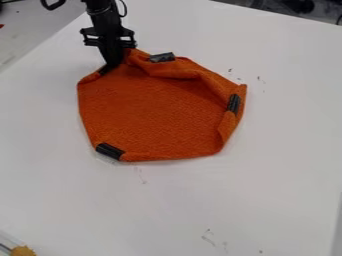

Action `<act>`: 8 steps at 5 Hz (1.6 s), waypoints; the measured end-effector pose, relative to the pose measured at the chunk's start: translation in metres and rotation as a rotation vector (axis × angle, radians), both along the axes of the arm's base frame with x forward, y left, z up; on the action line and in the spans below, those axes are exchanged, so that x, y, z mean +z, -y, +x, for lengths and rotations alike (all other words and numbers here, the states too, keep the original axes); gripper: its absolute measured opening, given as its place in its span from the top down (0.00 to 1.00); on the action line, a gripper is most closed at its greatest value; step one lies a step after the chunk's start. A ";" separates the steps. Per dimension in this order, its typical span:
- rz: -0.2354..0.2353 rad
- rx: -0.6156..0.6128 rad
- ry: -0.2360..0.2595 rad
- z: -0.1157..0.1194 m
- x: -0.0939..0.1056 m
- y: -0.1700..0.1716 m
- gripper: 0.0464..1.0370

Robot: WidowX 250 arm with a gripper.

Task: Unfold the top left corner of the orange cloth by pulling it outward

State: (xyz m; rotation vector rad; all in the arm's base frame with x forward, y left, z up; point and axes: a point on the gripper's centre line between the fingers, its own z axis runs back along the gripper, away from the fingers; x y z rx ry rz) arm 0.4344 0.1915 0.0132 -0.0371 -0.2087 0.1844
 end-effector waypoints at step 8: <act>0.161 -0.124 -0.023 0.010 0.018 -0.071 0.04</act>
